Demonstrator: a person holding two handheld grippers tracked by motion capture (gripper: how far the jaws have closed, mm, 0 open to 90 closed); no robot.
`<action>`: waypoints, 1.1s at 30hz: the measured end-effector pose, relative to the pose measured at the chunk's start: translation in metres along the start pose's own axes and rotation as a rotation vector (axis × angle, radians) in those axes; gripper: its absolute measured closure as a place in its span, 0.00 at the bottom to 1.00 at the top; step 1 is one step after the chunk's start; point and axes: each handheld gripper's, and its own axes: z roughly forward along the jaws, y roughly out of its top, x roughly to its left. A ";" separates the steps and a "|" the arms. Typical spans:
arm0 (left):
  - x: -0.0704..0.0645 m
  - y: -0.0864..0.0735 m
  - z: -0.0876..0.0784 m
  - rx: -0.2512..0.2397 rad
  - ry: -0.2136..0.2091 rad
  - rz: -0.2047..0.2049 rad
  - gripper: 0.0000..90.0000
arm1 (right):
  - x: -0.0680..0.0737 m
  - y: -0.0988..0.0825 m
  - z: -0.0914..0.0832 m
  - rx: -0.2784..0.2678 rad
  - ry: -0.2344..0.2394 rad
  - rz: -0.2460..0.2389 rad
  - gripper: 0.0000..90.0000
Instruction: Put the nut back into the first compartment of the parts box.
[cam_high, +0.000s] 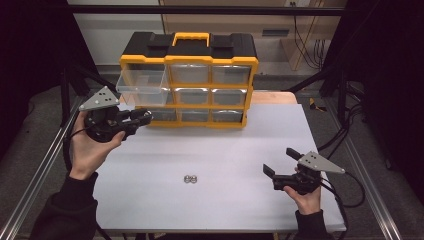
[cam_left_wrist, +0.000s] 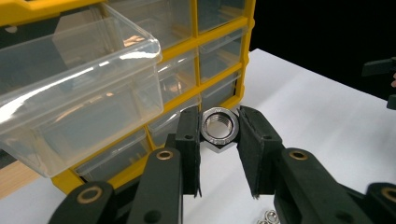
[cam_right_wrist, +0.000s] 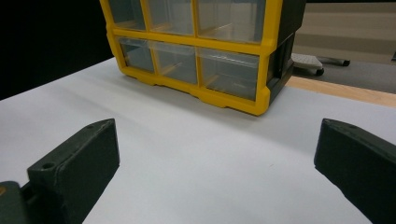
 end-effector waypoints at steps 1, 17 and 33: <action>0.000 0.001 0.000 -0.003 0.003 -0.002 0.78 | 0.000 0.000 0.000 0.001 0.000 0.000 0.01; 0.006 0.018 -0.005 -0.014 0.023 -0.005 0.78 | 0.000 0.000 -0.001 -0.003 0.001 -0.001 0.01; 0.017 0.035 -0.002 -0.004 0.065 0.007 0.78 | 0.000 0.001 -0.002 -0.002 0.000 0.004 0.01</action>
